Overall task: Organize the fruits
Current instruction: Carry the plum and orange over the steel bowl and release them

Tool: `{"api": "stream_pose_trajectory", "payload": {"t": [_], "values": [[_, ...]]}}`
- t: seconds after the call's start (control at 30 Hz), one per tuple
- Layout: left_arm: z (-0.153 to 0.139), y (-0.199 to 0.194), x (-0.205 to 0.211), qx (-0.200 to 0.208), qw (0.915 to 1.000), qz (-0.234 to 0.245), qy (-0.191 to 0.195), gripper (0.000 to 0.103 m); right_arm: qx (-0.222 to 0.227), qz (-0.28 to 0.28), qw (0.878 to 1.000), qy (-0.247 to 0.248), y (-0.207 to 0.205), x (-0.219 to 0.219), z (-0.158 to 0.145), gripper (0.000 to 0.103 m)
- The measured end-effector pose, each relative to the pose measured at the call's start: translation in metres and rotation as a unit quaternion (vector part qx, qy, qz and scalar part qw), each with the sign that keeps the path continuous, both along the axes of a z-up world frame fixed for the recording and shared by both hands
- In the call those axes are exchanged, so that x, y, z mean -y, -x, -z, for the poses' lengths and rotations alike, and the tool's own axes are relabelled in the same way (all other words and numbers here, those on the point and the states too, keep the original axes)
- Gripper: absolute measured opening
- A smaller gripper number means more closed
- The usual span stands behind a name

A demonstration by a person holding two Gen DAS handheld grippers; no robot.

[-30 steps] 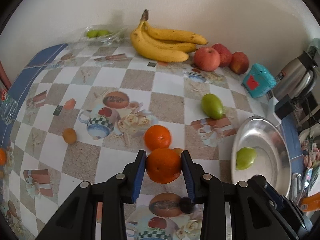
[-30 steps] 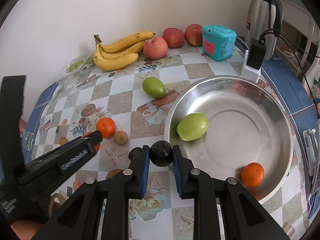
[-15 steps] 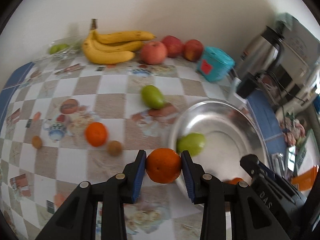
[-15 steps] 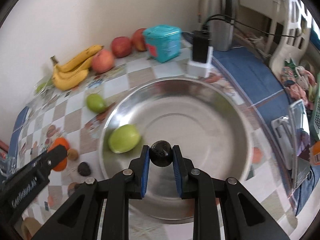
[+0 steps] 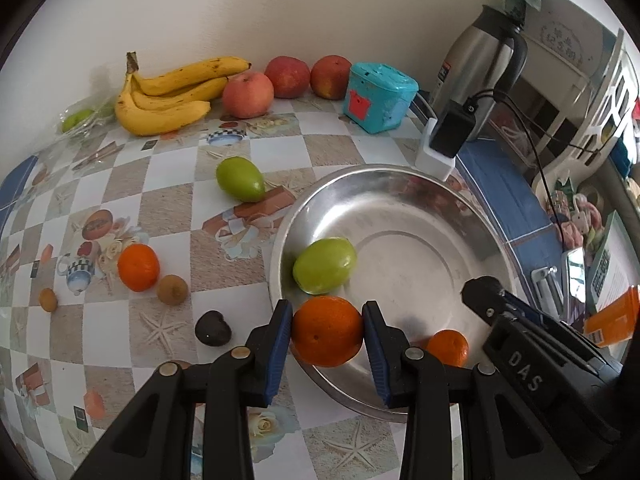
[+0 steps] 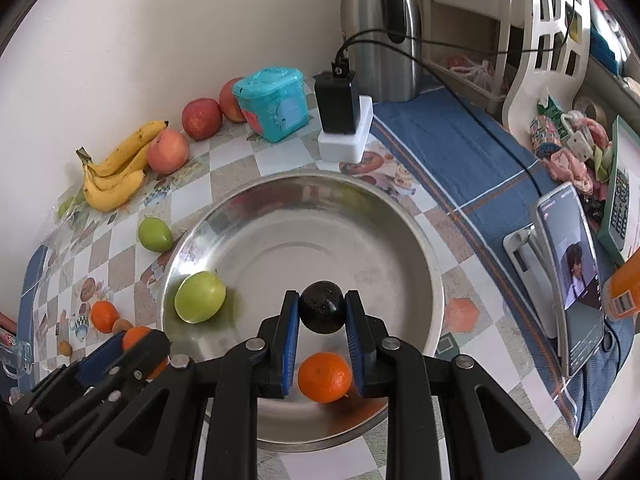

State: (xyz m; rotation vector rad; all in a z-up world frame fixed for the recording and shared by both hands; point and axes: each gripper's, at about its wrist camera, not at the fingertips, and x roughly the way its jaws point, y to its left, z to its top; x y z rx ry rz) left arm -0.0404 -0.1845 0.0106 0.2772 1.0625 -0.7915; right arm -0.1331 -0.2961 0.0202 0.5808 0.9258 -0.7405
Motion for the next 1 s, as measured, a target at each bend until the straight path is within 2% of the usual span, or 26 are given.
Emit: {"api": "stream_pose_trajectory", "payload": {"t": [0.2,0.63,0.7,0.77,1.0], "values": [[0.004,0.001,0.002,-0.001,1.0,0.003,-0.005,0.039,-0.01,0.002,1.0,-0.012,-0.001,0.0,0.01,0.024],[0.004,0.002,0.002,-0.001,1.0,0.006,-0.004,0.041,0.003,0.009,0.999,-0.034,-0.001,0.002,0.012,0.024],[0.003,0.002,0.002,0.003,1.0,0.004,-0.004,0.051,0.006,0.007,0.999,-0.033,-0.001,0.001,0.01,0.024],[0.001,0.002,0.001,0.009,0.9999,0.002,-0.005,0.055,0.009,0.006,0.999,-0.03,-0.001,0.001,0.009,0.024],[-0.001,-0.003,-0.003,0.01,0.9999,-0.006,-0.005,0.063,0.02,0.015,0.999,-0.025,0.003,0.003,0.005,0.027]]}}
